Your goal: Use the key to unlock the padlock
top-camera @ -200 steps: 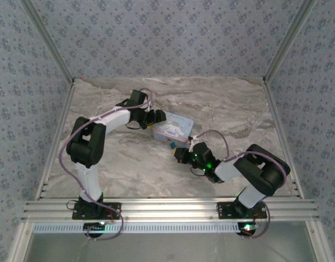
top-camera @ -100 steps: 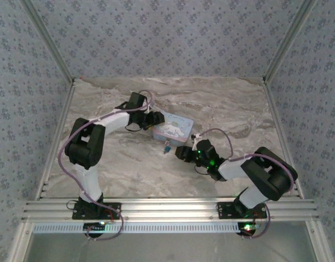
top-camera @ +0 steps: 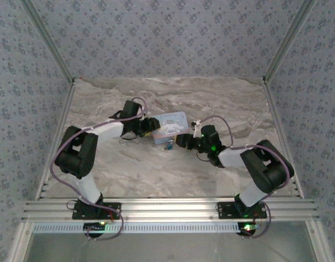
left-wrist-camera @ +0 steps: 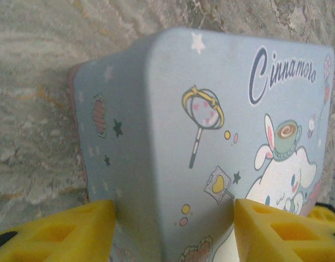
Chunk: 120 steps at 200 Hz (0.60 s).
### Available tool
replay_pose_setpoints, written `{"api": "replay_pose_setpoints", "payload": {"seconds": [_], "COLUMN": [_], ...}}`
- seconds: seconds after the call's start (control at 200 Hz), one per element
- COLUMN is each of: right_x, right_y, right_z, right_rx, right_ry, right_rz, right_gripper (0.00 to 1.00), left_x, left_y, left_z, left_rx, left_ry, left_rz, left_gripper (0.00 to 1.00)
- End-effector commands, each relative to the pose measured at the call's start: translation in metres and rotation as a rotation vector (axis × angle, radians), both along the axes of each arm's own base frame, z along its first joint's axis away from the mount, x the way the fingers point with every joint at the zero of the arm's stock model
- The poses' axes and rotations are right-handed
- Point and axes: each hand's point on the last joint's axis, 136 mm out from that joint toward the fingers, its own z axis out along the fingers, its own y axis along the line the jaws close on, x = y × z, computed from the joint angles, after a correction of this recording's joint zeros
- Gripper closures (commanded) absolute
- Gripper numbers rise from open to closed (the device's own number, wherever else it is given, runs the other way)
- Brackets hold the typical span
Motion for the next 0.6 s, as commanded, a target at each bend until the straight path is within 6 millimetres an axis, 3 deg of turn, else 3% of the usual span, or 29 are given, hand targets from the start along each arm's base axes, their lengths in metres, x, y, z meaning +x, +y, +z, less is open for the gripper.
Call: {"api": "replay_pose_setpoints", "payload": {"seconds": [0.0,0.25,0.595], "right_x": [-0.006,-0.027,-0.015], "right_y": [0.007,0.013,0.025], "right_z": [0.006,-0.005,-0.022], "right_rx": [-0.002,0.010,0.023], "right_ry": [-0.055,-0.058,-0.024], "right_rz": [0.068,0.094,0.077], "right_gripper": [0.47,0.47,0.47], "left_x": [-0.023,-0.022,-0.022], "left_y": [0.013,0.012,0.012], "left_z": [-0.025,-0.024,-0.022], "left_rx": [0.069,0.065,0.064], "left_ry": [0.095,0.092,0.088], "left_rz": [0.023,0.026,0.028], "left_gripper": [0.42,0.42,0.42]}}
